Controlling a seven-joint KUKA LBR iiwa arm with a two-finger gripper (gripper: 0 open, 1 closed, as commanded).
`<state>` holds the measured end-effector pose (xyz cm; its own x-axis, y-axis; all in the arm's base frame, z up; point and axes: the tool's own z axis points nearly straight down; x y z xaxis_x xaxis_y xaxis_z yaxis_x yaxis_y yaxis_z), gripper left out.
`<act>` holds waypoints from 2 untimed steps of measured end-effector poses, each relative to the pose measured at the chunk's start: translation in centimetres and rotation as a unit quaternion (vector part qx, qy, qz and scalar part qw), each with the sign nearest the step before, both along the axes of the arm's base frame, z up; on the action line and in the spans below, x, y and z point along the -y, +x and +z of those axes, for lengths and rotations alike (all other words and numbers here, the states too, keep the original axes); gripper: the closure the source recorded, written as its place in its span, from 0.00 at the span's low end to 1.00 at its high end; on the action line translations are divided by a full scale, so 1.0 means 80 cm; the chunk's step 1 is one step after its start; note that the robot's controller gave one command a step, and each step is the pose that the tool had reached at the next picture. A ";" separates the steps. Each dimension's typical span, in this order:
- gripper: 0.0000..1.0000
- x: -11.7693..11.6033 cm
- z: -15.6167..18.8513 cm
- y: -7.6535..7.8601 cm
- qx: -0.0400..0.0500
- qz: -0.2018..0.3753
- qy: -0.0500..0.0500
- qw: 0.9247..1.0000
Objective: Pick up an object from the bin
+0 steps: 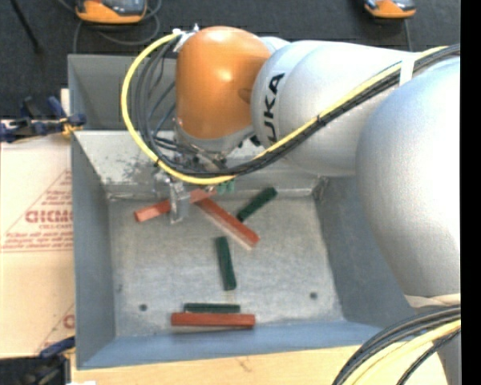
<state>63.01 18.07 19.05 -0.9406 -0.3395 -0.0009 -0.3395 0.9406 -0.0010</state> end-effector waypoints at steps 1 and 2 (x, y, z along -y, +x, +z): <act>1.00 -0.013 0.060 0.025 0.005 0.012 0.001 1.000; 1.00 -0.012 0.056 0.023 0.002 0.011 0.001 1.000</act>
Offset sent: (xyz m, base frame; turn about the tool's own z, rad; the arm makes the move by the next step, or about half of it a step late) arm 0.0167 0.0112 0.0436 -0.0269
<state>64.83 19.07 23.52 -0.9326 -0.3610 -0.0053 -0.3610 0.9326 -0.0006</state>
